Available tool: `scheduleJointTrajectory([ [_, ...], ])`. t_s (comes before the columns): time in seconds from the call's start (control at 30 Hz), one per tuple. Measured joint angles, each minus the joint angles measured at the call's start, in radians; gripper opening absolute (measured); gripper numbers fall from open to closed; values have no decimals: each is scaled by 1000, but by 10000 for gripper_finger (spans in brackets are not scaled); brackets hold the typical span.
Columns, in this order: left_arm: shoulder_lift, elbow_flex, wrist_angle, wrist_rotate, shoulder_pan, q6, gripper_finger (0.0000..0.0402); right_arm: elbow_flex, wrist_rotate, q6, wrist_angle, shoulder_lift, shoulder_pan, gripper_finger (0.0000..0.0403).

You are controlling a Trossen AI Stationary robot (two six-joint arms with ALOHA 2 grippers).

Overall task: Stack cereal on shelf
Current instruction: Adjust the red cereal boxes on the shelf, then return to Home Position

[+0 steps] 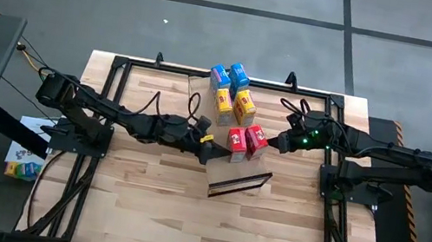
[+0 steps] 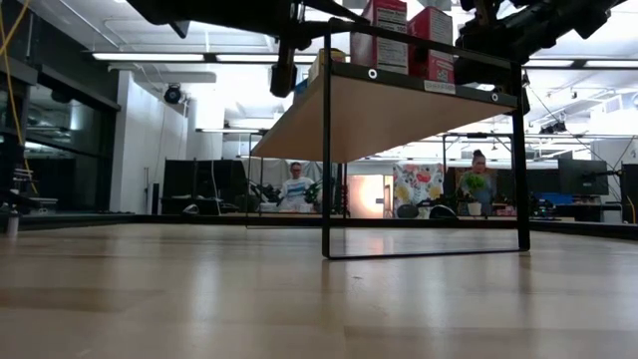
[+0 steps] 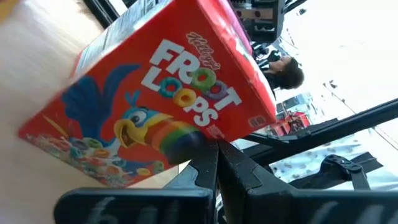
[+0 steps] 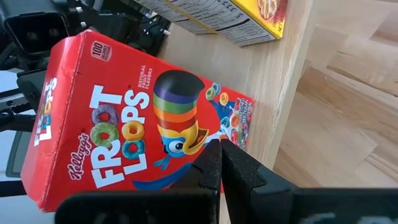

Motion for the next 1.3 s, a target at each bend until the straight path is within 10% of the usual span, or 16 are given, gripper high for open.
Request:
scheduleJointTrajectory([
  [1.0, 27, -1, 2, -13, -26, -73, 0, 0, 44, -1, 16, -4, 0, 0],
  [1.3, -346, 1, -349, -69, 52, 307, 0, 1, 79, -155, 25, -160, -40, 0],
])
